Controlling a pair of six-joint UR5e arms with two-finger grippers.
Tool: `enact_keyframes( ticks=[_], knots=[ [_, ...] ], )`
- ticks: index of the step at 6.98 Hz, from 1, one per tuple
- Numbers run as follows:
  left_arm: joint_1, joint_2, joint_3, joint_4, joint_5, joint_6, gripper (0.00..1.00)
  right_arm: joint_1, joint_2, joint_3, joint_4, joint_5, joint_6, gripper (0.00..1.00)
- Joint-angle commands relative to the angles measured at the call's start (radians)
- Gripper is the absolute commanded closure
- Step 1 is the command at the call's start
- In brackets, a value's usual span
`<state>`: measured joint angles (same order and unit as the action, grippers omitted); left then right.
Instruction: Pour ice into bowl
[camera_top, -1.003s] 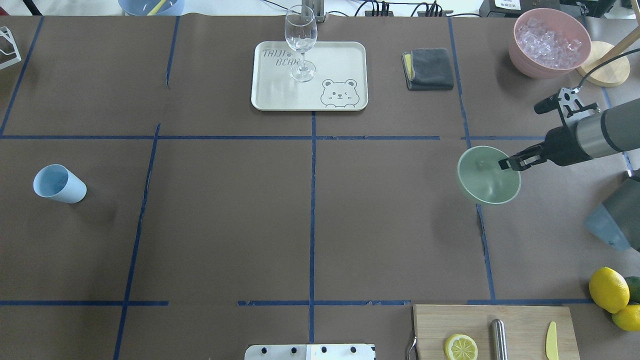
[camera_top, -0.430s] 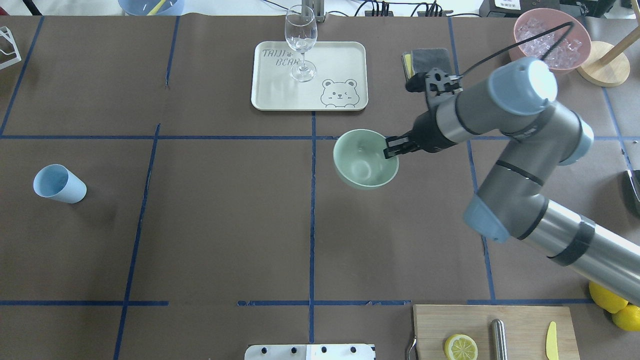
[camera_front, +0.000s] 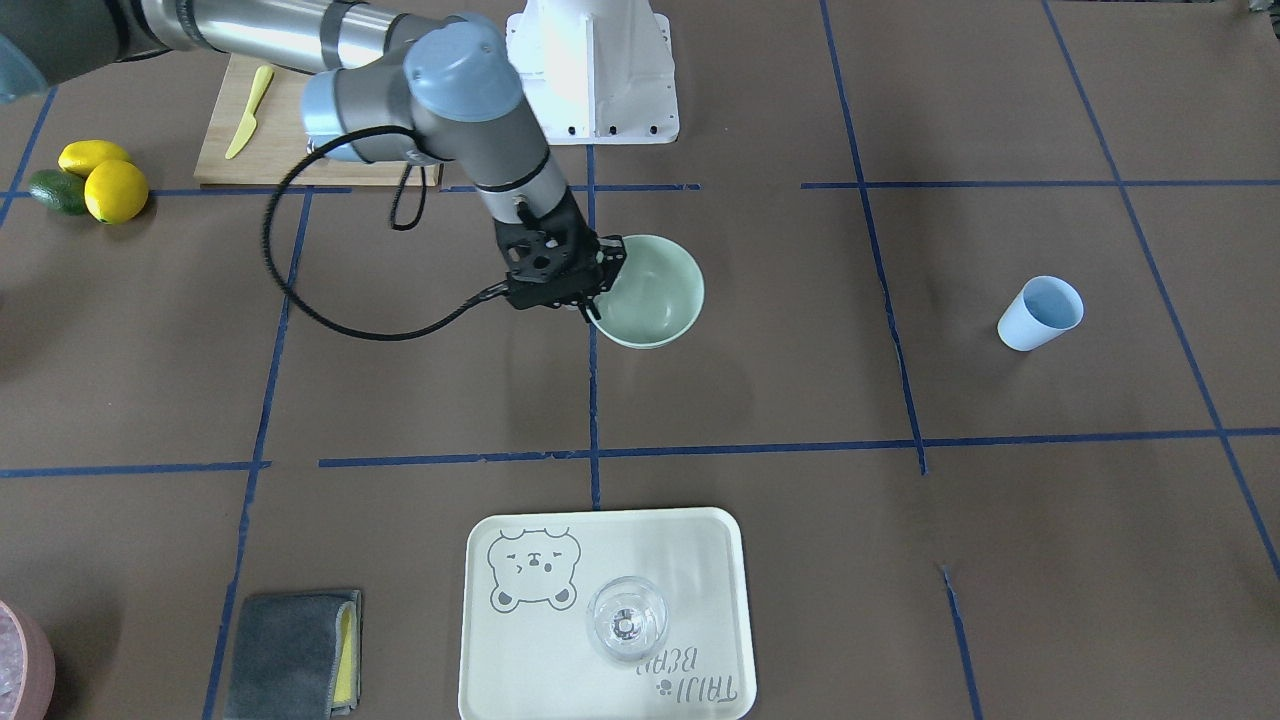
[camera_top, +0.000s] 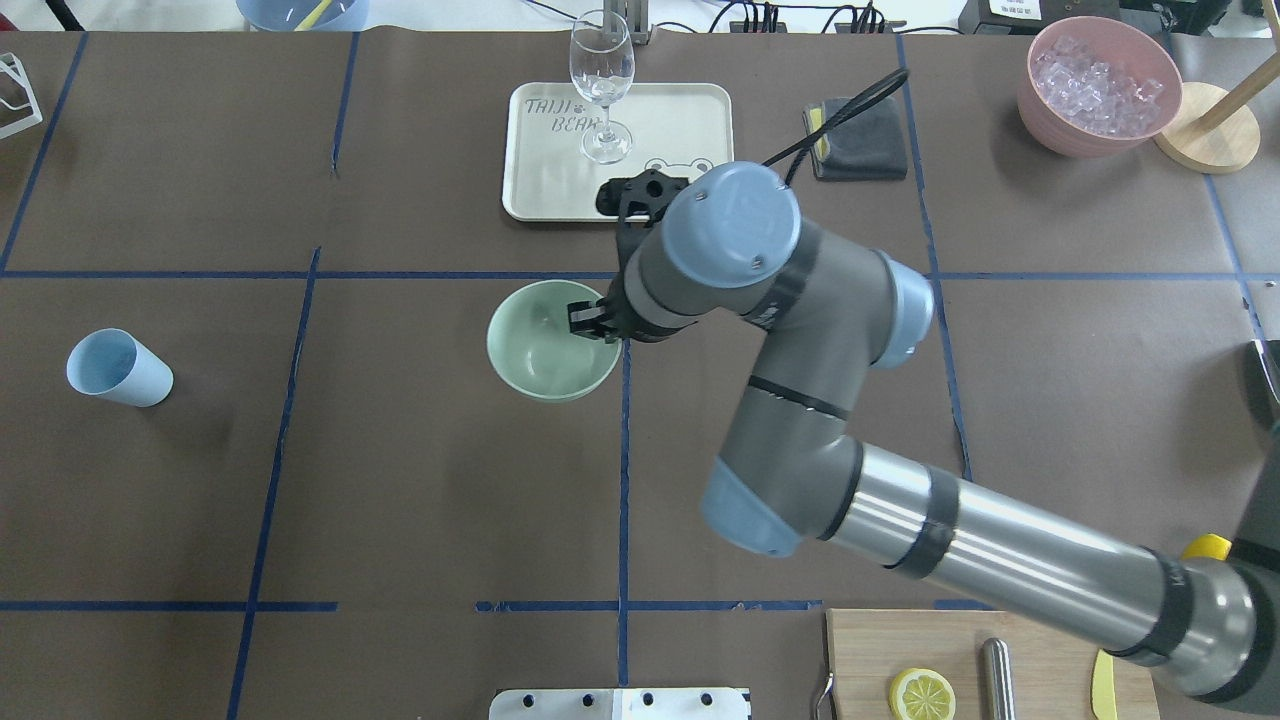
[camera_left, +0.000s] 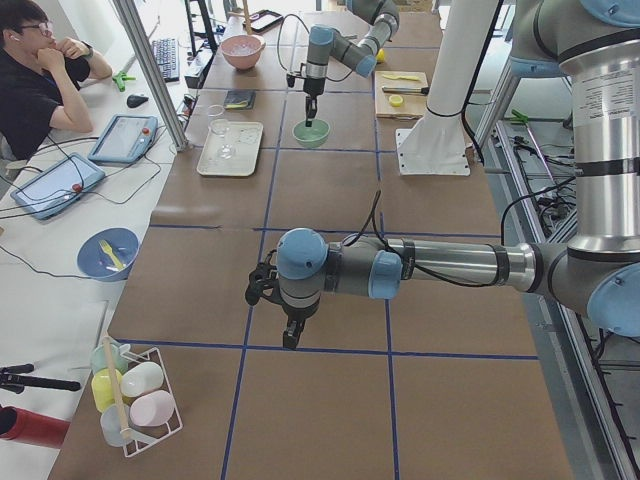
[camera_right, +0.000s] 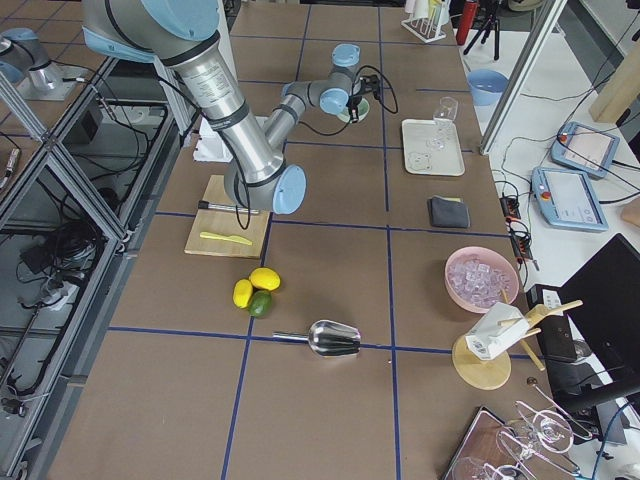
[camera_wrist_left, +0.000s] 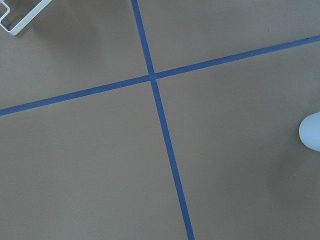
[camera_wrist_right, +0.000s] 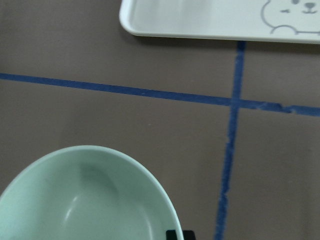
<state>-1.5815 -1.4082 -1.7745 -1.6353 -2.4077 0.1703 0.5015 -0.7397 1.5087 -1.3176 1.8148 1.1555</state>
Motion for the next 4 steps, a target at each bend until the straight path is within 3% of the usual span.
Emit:
enact_keyframes(
  ticks=[1, 3, 4],
  knots=[
    [0.000, 0.000, 0.001, 0.000, -0.008, 0.000, 0.00, -0.089, 0.242, -0.311, -0.003, -0.147, 0.082, 1.00],
    [0.002, 0.000, 0.003, 0.000, -0.010, -0.002, 0.00, -0.112, 0.250, -0.346, -0.002, -0.152, 0.089, 1.00],
    [0.002, 0.000, 0.003, 0.000, -0.008, -0.002, 0.00, -0.112, 0.249, -0.352, 0.000, -0.152, 0.087, 0.92]
  ],
)
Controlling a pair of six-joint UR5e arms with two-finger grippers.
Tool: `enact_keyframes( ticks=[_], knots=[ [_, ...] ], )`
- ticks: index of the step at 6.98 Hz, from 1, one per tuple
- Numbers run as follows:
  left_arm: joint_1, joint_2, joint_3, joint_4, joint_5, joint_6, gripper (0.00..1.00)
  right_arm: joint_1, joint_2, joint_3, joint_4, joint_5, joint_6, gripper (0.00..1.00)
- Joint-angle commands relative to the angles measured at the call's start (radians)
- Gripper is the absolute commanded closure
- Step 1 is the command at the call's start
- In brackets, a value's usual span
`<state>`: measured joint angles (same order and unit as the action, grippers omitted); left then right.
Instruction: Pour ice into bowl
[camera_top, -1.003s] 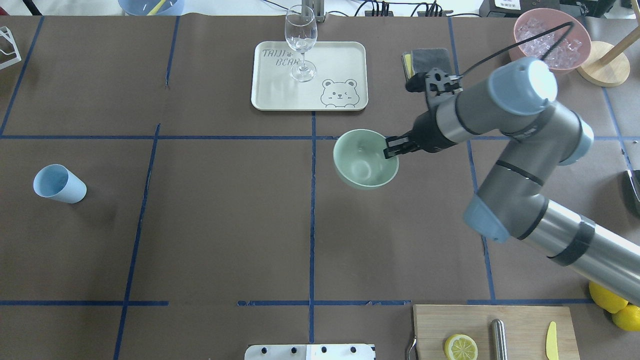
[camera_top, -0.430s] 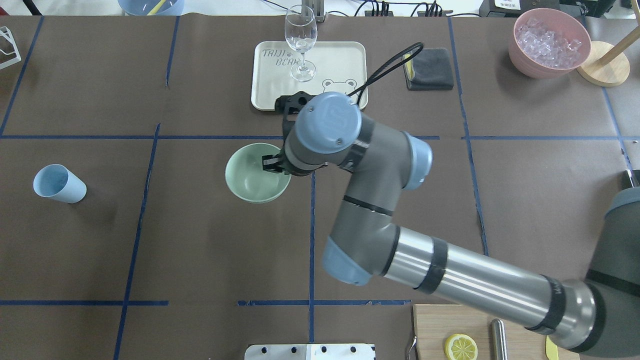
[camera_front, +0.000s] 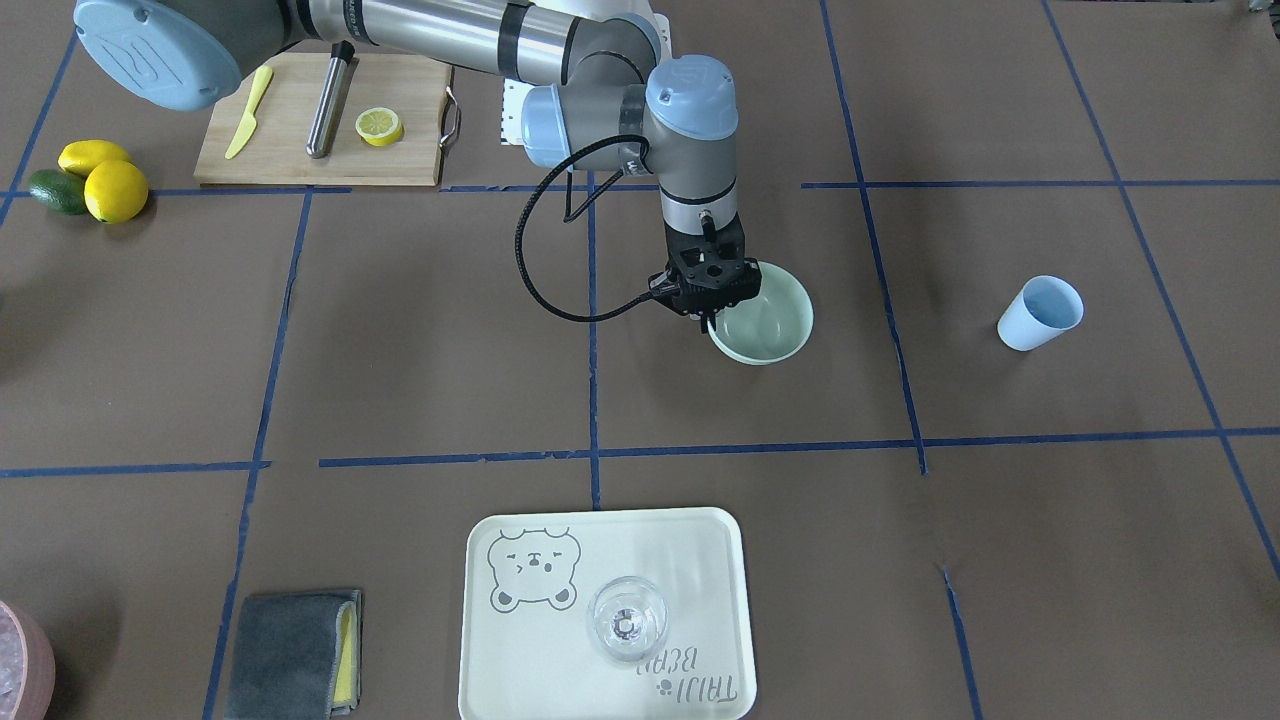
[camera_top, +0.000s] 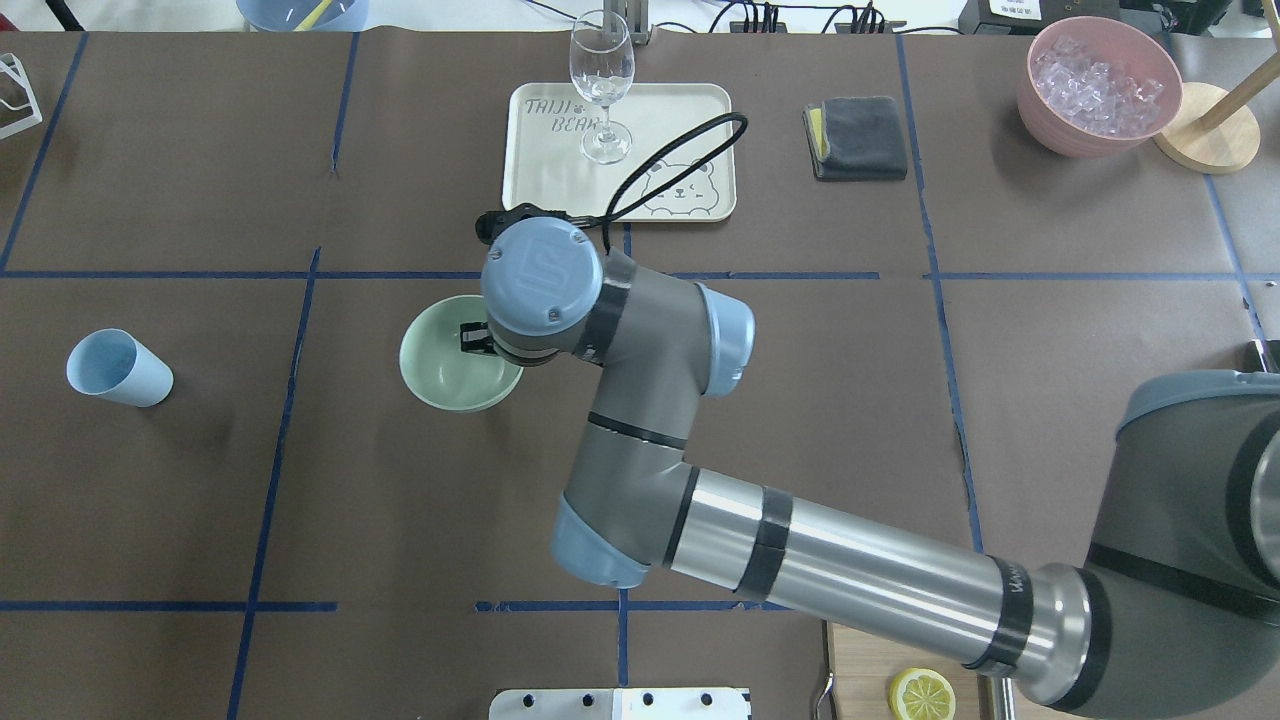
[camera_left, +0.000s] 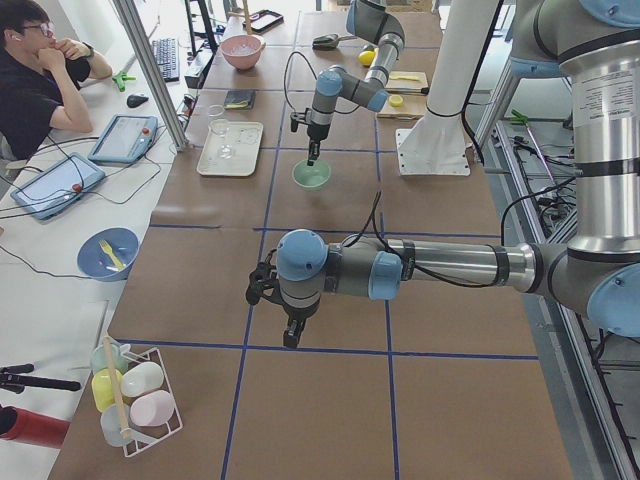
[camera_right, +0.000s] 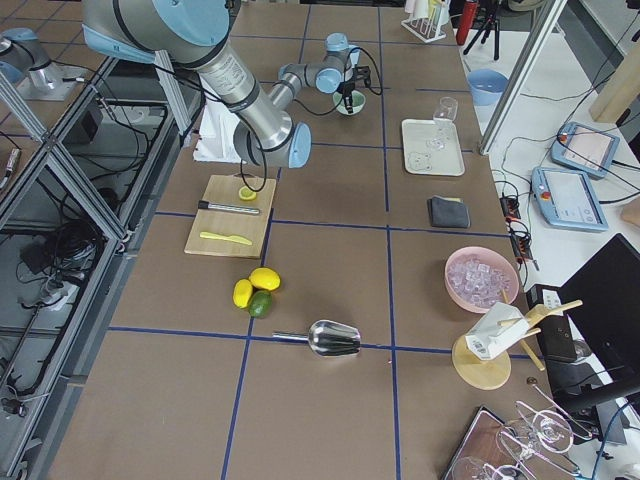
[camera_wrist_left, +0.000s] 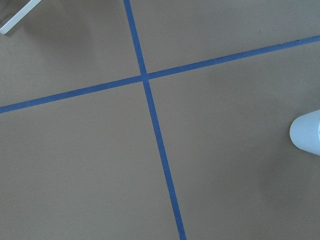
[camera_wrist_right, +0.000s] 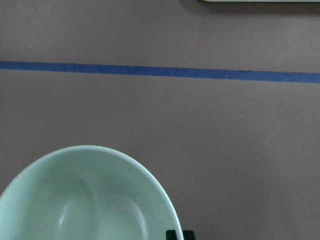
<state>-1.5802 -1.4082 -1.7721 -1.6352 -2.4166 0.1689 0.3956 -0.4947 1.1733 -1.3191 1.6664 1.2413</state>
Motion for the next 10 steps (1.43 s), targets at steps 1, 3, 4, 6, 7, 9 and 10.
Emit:
enact_keyframes(
  ticks=[1, 3, 4, 6, 7, 9, 10],
  knots=[
    [0.000, 0.000, 0.000, 0.000, -0.001, 0.000, 0.00, -0.007, -0.001, -0.017, 0.000, -0.004, 0.001, 0.23],
    [0.002, -0.003, 0.000, 0.000, 0.001, 0.000, 0.00, 0.014, -0.001, 0.015, 0.000, -0.002, 0.007, 0.00],
    [0.002, -0.006, -0.001, -0.002, 0.001, -0.003, 0.00, 0.052, -0.034, 0.090, -0.015, 0.009, 0.000, 0.00],
    [0.002, -0.017, -0.010, -0.032, 0.011, 0.001, 0.00, 0.223, -0.089, 0.185, -0.074, 0.159, -0.111, 0.00],
    [0.008, -0.024, -0.012, -0.053, 0.016, 0.000, 0.00, 0.321, -0.196, 0.288, -0.075, 0.255, -0.206, 0.00],
    [0.025, -0.057, -0.020, -0.060, 0.016, -0.005, 0.00, 0.554, -0.390, 0.429, -0.151, 0.482, -0.516, 0.00],
    [0.043, -0.086, -0.020, -0.060, 0.017, -0.005, 0.00, 0.663, -0.459, 0.462, -0.208, 0.553, -0.724, 0.00]
  ],
)
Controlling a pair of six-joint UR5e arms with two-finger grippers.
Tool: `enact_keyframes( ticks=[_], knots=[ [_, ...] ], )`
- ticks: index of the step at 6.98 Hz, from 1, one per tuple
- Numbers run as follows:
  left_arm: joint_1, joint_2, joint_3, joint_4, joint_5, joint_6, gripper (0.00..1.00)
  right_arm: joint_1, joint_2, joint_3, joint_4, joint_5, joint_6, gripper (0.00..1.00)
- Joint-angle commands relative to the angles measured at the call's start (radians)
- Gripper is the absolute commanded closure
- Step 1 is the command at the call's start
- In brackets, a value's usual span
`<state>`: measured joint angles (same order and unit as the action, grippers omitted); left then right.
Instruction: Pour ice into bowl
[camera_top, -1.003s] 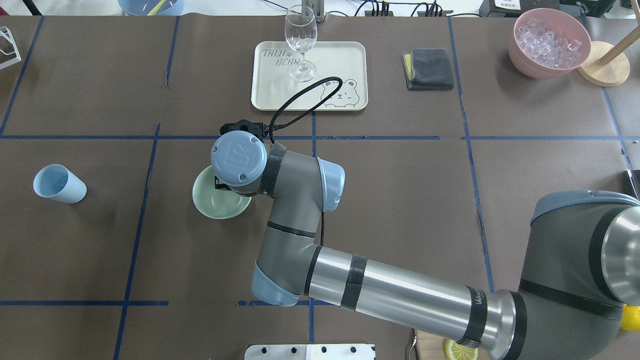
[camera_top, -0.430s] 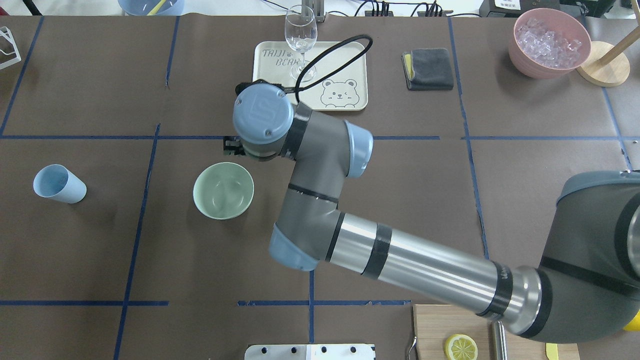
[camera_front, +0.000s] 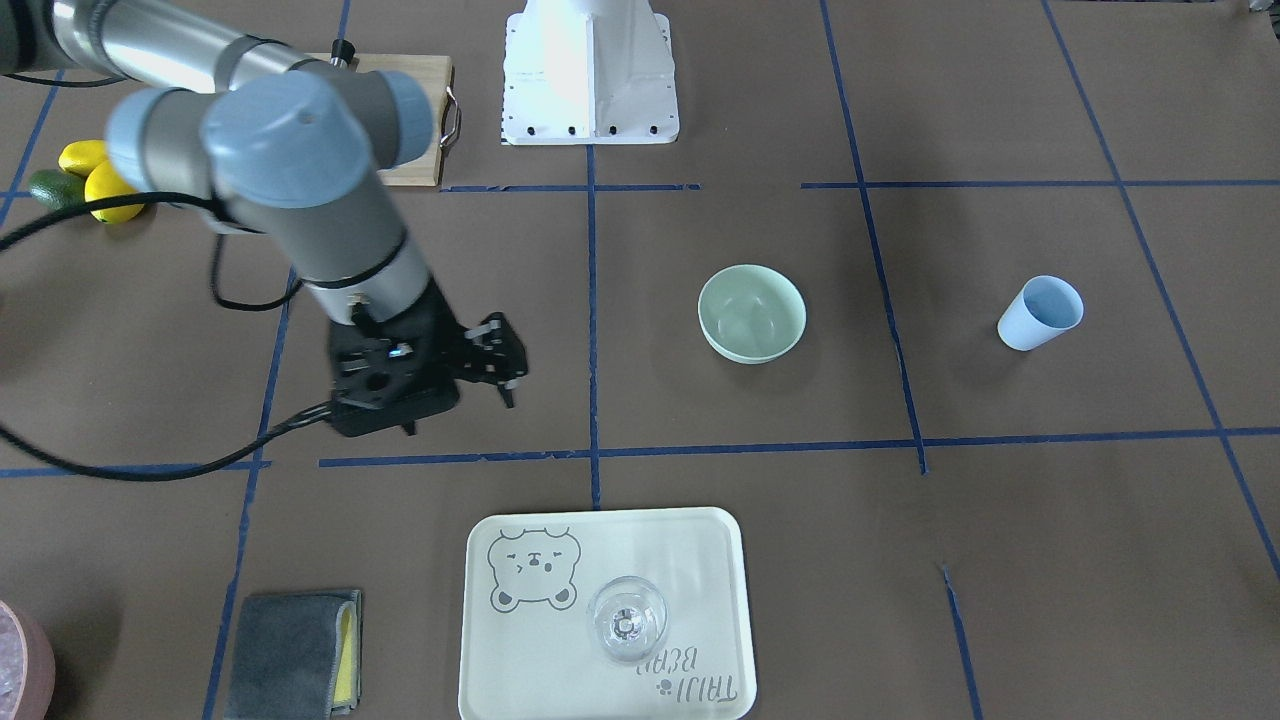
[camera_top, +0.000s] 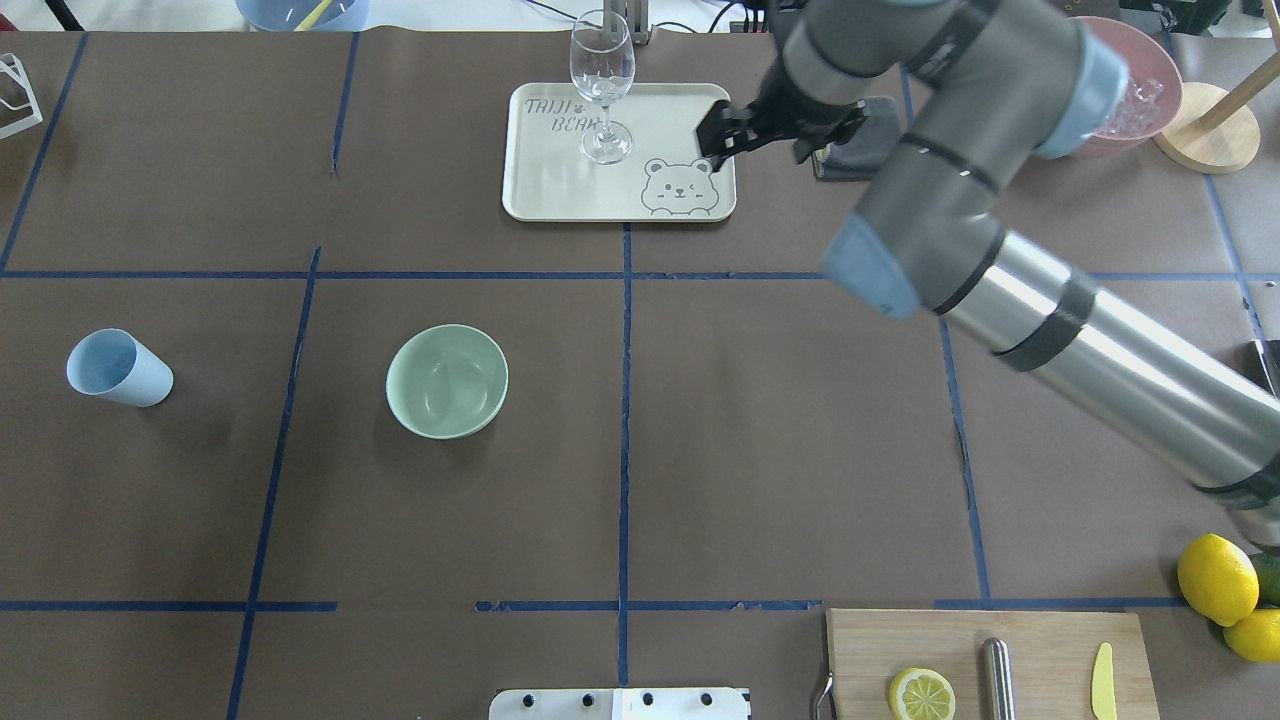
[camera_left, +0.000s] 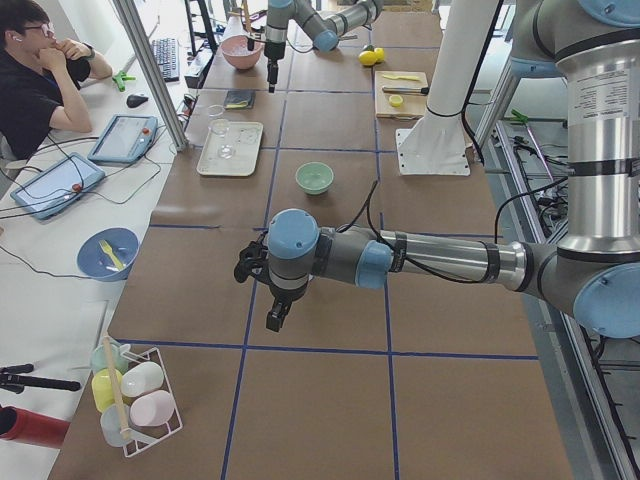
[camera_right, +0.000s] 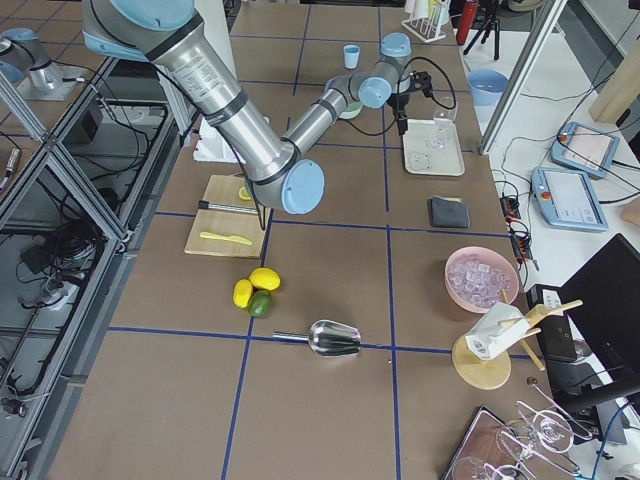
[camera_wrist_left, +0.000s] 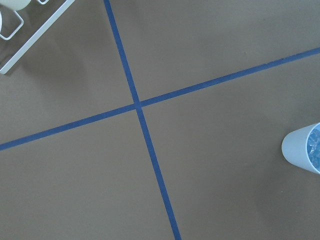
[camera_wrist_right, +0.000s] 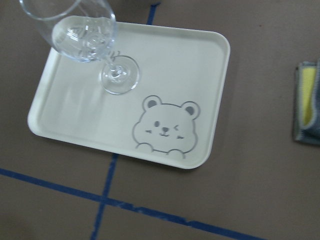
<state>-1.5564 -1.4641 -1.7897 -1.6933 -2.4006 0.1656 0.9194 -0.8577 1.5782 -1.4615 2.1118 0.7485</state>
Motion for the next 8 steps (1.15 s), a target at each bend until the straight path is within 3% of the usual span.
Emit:
enact_keyframes(
  ticks=[1, 2, 3, 4, 6, 7, 8],
  knots=[
    [0.025, -0.076, 0.007, 0.000, 0.003, -0.005, 0.00, 0.241, -0.191, 0.086, -0.074, 0.153, -0.418, 0.00],
    [0.026, -0.088, -0.005, -0.002, 0.000, -0.005, 0.00, 0.356, -0.287, 0.079, -0.077, 0.215, -0.628, 0.00],
    [0.026, -0.166, -0.007, -0.009, 0.000, -0.009, 0.00, 0.462, -0.364, 0.063, -0.080, 0.256, -0.813, 0.00],
    [0.026, -0.230, 0.016, -0.025, -0.003, -0.006, 0.00, 0.530, -0.429, 0.056, -0.080, 0.275, -0.903, 0.00],
    [0.027, -0.266, 0.062, -0.269, -0.003, -0.006, 0.00, 0.645, -0.580, 0.057, -0.077, 0.280, -0.995, 0.00],
    [0.038, -0.262, 0.091, -0.373, -0.008, -0.126, 0.00, 0.671, -0.628, 0.059, -0.076, 0.296, -0.996, 0.00],
    [0.106, -0.254, 0.070, -0.470, 0.003, -0.390, 0.00, 0.671, -0.667, 0.071, -0.062, 0.290, -0.985, 0.00]
  ],
)
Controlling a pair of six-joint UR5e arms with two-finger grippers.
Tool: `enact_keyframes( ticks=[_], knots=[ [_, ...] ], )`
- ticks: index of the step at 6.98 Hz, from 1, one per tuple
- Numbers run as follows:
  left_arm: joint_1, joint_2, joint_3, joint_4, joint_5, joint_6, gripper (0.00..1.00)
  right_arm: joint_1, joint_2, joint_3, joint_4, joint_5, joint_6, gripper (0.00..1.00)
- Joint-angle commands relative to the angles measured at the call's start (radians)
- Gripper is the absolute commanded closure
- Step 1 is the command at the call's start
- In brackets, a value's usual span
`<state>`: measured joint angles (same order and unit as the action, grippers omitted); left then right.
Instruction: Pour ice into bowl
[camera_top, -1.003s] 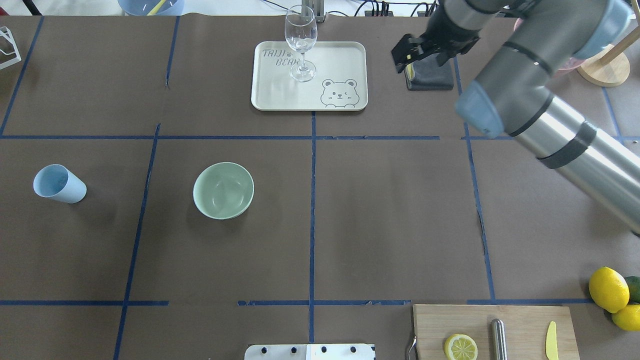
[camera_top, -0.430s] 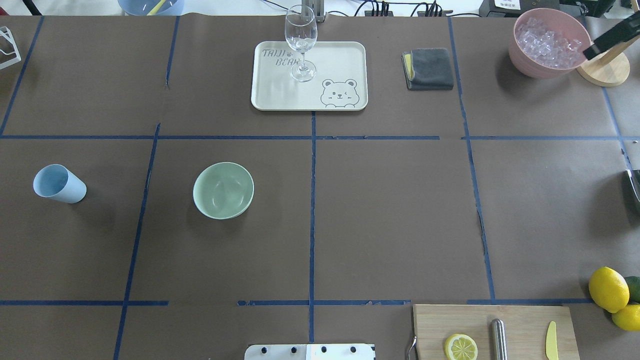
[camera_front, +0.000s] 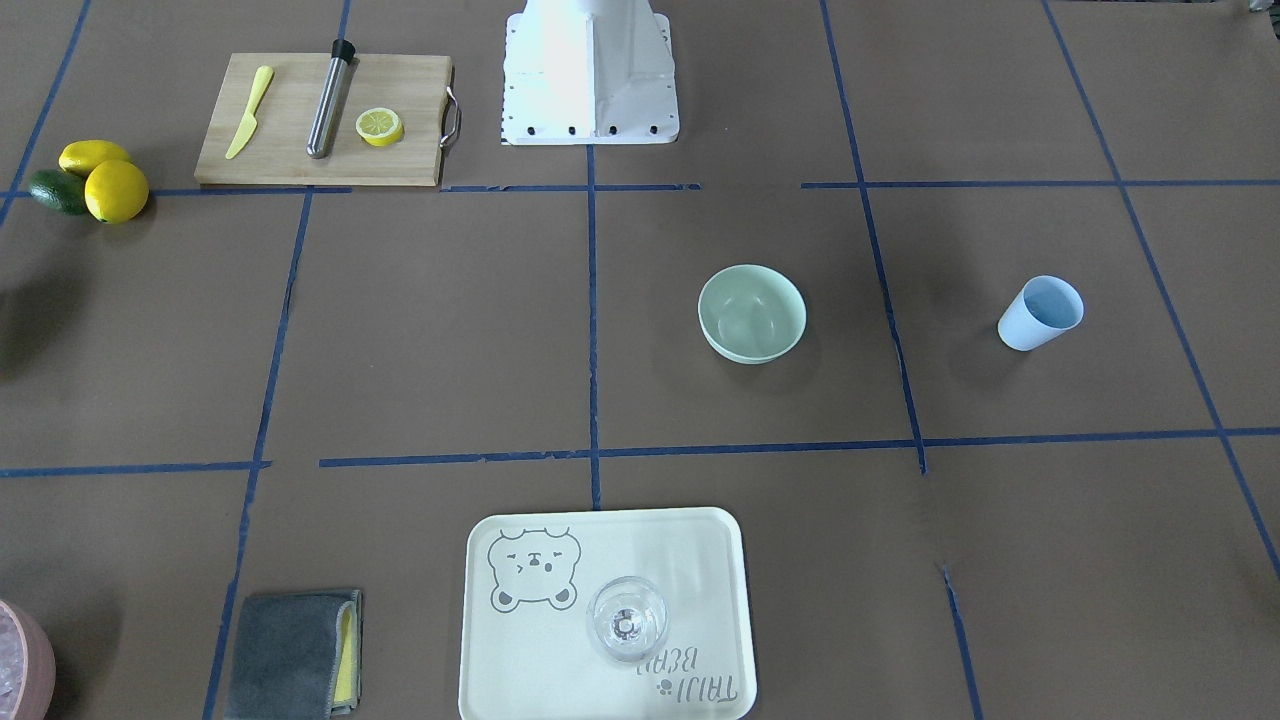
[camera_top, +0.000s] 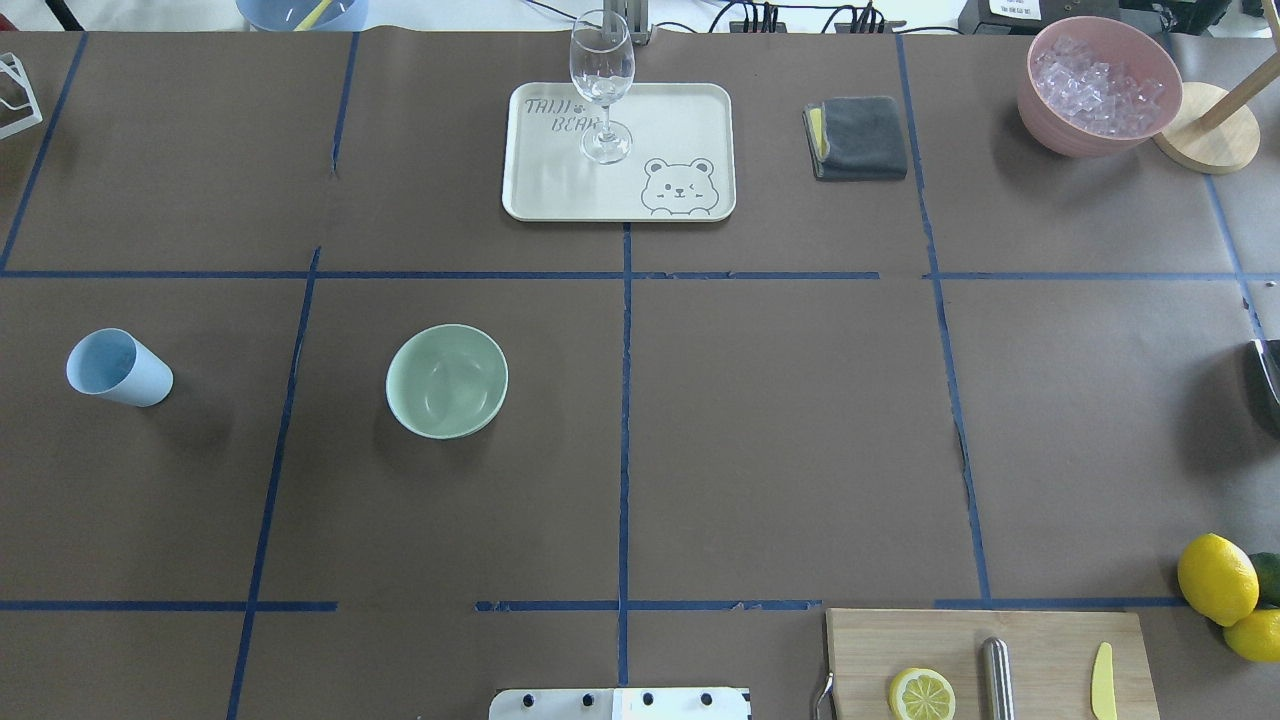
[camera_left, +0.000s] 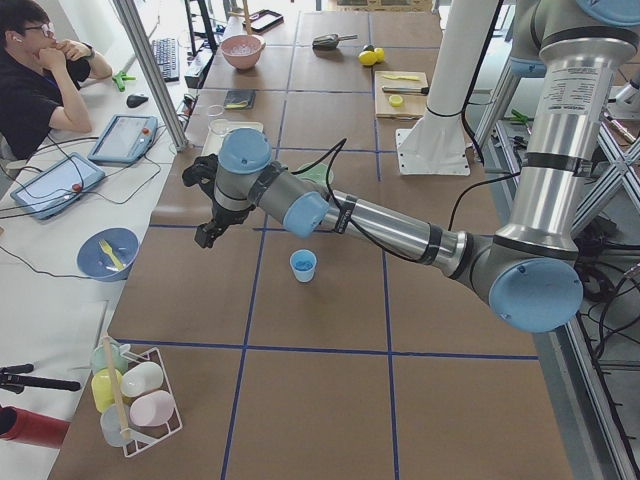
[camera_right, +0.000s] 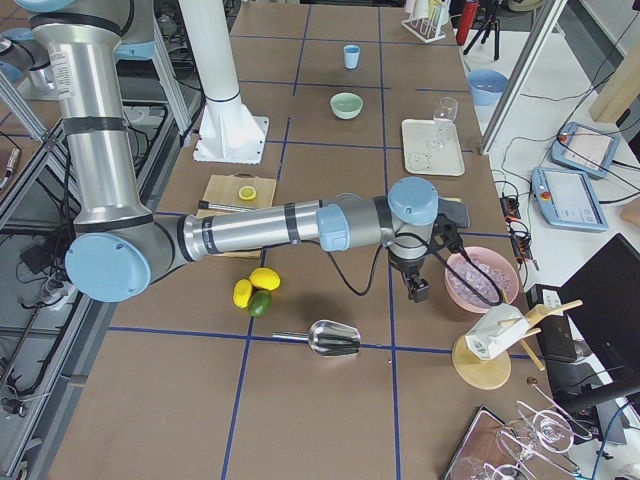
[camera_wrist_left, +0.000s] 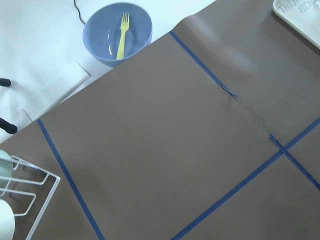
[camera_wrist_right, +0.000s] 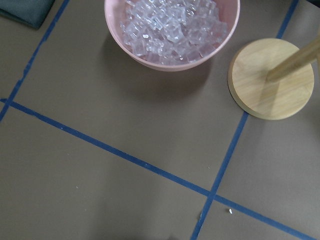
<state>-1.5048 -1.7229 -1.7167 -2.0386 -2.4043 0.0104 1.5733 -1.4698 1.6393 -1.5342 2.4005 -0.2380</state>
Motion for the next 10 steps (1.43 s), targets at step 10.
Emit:
enact_keyframes(
  ticks=[10],
  knots=[
    [1.092, 0.554, -0.255, -0.497, 1.503, -1.277, 0.00, 0.017, -0.087, 0.010, 0.012, -0.001, 0.003, 0.00]
  ],
)
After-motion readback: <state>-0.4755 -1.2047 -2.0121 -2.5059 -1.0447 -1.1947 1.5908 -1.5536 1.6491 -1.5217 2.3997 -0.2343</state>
